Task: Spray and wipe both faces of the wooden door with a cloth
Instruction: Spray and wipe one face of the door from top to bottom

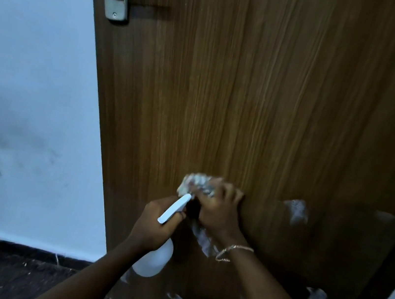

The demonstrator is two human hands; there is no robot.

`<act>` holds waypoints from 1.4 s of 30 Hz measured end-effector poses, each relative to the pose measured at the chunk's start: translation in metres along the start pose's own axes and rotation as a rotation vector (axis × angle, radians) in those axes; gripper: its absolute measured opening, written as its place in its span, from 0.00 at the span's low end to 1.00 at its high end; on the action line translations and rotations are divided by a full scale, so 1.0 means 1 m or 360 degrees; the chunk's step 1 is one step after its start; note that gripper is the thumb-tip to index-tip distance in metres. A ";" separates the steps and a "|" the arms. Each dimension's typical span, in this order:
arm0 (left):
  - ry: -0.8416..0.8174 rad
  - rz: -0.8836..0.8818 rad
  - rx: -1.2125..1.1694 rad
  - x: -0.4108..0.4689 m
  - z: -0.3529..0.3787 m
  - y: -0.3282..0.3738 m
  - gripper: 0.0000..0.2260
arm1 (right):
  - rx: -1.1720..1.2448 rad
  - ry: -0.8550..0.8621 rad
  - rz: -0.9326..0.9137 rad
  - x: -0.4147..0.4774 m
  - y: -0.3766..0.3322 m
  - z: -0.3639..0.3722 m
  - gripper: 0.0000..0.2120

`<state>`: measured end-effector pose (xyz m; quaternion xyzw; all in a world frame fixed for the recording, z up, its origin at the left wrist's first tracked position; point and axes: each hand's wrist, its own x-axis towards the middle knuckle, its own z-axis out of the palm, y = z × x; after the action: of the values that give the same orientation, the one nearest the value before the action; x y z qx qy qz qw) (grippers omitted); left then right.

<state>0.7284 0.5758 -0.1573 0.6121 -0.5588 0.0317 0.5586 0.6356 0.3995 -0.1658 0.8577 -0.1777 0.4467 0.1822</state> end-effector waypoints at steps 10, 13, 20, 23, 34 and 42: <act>-0.0019 0.0002 -0.0147 0.015 0.024 0.006 0.07 | 0.0092 0.0391 0.0936 -0.011 0.097 -0.046 0.28; -0.0028 0.0024 -0.0205 0.022 0.038 0.011 0.08 | -0.0048 0.0199 0.0454 -0.020 0.066 -0.022 0.29; -0.0130 0.0137 -0.0269 0.034 0.074 0.019 0.08 | 0.0065 0.0104 0.0837 -0.113 0.156 -0.045 0.28; -0.0177 0.0133 -0.0287 0.041 0.091 0.024 0.09 | 0.0129 0.0554 0.1269 -0.052 0.179 -0.065 0.21; -0.0303 0.0255 -0.0327 0.045 0.156 0.042 0.08 | 0.0130 0.0373 0.1384 -0.118 0.213 -0.067 0.23; -0.0386 0.0260 -0.0340 0.048 0.192 0.067 0.11 | 0.0184 0.0628 0.1157 -0.044 0.211 -0.081 0.20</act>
<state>0.5856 0.4232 -0.1538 0.5013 -0.6701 -0.0565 0.5445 0.4563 0.2604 -0.1271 0.6460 -0.4053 0.6468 -0.0051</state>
